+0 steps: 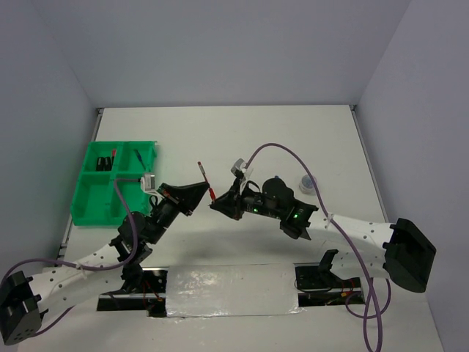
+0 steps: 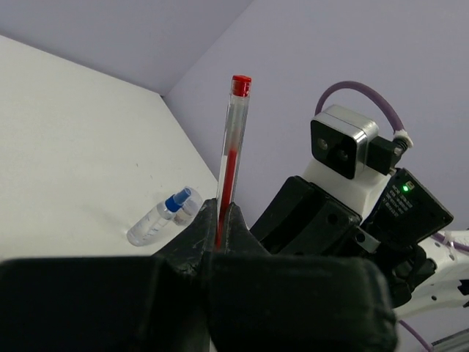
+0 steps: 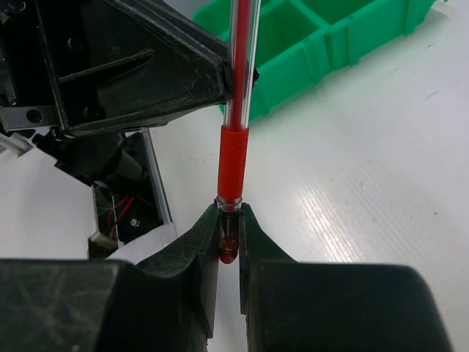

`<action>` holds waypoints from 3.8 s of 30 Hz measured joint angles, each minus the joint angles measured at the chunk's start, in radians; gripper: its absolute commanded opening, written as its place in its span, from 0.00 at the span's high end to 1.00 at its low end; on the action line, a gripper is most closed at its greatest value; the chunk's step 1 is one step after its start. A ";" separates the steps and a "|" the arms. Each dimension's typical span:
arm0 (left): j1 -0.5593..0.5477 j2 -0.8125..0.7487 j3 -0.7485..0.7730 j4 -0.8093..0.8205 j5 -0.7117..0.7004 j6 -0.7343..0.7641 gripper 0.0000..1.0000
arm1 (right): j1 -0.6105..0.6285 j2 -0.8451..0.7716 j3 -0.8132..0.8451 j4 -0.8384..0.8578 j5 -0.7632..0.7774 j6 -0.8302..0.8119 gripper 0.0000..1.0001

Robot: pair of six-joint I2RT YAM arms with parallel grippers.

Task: Sort the stationery into containers
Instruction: Close the pen cap on the pen, then place the pen in the storage box.

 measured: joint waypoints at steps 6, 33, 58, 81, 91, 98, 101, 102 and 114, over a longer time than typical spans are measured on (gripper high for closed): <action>-0.009 -0.006 -0.060 0.062 0.016 0.006 1.00 | 0.000 -0.002 0.003 -0.058 -0.020 -0.017 1.00; -0.097 0.058 -0.102 0.321 -0.080 0.049 1.00 | -0.023 -0.022 0.172 -0.310 -0.117 -0.069 1.00; -0.164 -0.152 0.073 -0.338 -0.222 0.194 1.00 | -0.033 -0.079 0.176 -0.118 -0.238 -0.067 0.00; 0.726 0.836 0.903 -0.653 -0.235 0.757 1.00 | -0.042 -0.476 0.014 -0.271 -0.042 -0.137 0.00; 0.843 0.876 0.845 -0.563 -0.116 0.799 1.00 | -0.046 -0.483 -0.035 -0.290 -0.057 -0.130 0.00; 0.842 0.909 0.682 -0.485 -0.096 0.750 1.00 | -0.046 -0.500 -0.042 -0.284 -0.064 -0.130 0.00; 0.842 0.927 0.649 -0.457 -0.096 0.741 1.00 | -0.046 -0.505 -0.048 -0.283 -0.069 -0.130 0.00; 0.842 0.929 0.642 -0.447 -0.096 0.732 1.00 | -0.046 -0.505 -0.049 -0.283 -0.070 -0.130 0.00; 0.842 0.929 0.616 -0.389 -0.112 0.689 1.00 | -0.046 -0.505 -0.055 -0.284 -0.069 -0.130 0.00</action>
